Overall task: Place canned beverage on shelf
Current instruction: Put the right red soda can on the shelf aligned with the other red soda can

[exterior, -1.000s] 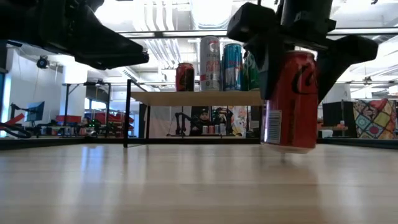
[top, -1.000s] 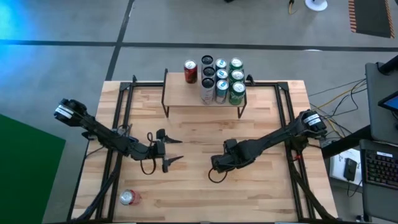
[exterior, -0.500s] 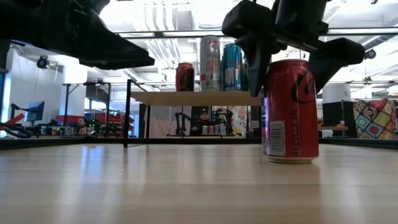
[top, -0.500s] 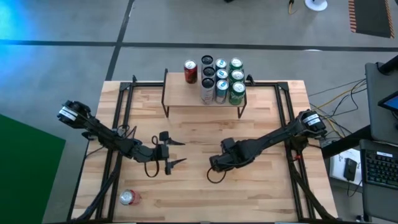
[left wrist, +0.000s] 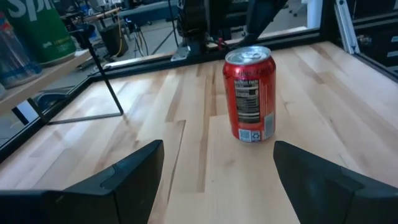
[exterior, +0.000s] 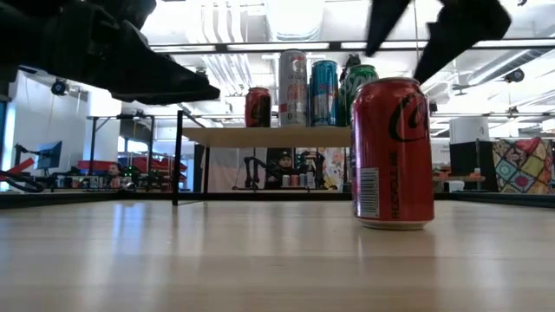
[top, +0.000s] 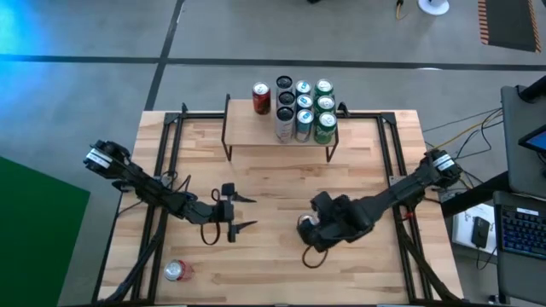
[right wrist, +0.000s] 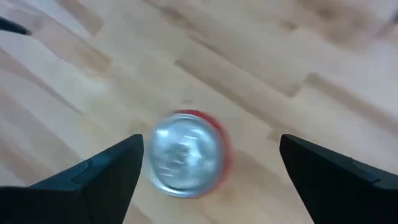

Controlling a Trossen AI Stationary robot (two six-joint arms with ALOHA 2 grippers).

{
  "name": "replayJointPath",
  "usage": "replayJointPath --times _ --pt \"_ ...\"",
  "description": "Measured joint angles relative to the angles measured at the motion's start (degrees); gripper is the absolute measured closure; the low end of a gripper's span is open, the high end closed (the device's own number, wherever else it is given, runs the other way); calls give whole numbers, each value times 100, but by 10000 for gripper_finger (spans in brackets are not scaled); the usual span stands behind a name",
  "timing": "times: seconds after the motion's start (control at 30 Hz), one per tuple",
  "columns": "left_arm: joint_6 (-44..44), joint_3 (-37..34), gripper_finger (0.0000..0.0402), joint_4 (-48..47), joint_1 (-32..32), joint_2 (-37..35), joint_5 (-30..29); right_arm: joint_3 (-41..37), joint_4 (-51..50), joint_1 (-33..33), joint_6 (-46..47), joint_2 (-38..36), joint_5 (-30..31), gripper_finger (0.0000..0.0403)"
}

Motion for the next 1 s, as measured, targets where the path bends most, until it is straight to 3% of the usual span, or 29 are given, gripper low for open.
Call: replayJointPath --times 0.17,0.37,0.6,0.77,1.0 --pt "-50 41 114 6 -11 21 4 -294 -966 714 698 -77 836 37" --pt "-67 94 114 1 -20 151 5 -1246 -320 1534 1986 64 1878 37" --pt "-152 281 114 4 -17 300 -150 -2081 -265 1777 3295 300 1886 37" --pt "-157 461 114 7 -17 477 -147 -2551 40 1771 3450 467 1317 37" --pt "-156 728 114 4 -17 965 -145 -2621 1380 1733 2264 582 2188 85"
